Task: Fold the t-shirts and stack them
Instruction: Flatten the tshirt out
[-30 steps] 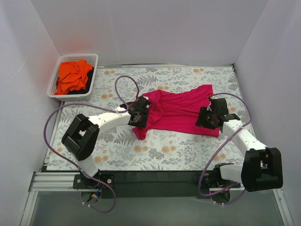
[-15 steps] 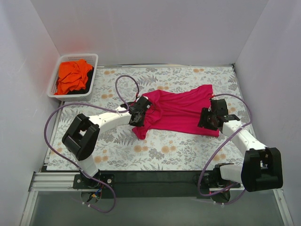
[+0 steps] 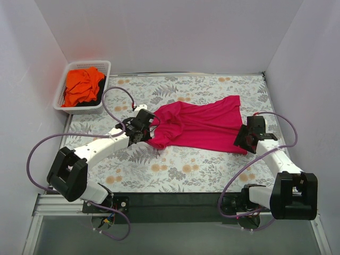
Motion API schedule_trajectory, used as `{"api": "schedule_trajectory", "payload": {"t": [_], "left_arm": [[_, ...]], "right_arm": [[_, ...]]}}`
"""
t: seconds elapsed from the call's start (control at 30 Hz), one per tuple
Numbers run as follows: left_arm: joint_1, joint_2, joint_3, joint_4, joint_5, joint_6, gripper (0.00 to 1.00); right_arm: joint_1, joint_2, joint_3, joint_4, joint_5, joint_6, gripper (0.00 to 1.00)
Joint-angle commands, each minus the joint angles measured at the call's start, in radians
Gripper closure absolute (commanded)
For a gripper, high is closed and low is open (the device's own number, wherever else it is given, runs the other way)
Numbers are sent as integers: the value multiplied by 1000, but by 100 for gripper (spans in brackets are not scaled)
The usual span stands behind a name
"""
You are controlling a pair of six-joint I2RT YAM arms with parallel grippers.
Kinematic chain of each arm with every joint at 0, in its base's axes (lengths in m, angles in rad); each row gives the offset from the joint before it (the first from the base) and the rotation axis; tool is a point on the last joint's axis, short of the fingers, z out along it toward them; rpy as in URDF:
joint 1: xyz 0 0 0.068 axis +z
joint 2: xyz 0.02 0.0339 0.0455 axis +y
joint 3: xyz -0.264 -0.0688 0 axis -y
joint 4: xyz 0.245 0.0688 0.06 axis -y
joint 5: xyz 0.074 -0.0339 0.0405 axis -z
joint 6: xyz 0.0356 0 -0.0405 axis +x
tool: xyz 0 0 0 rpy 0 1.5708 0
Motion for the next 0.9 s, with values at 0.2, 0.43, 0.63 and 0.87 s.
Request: {"api": "schedule_trajectory", "payload": {"t": [0.2, 0.43, 0.63, 0.87], "left_arm": [[44, -108, -100, 103, 25, -46, 100], [45, -134, -118, 118, 44, -44, 100], [45, -160, -130, 126, 47, -47, 100], [47, -174, -138, 128, 45, -52, 100]], "right_arm": [[-126, -24, -50, -25, 12, 112, 51], [-151, 11, -67, -5, -54, 186, 53], [-163, 45, -80, 29, -103, 238, 54], [-166, 76, -91, 46, -95, 263, 56]]}}
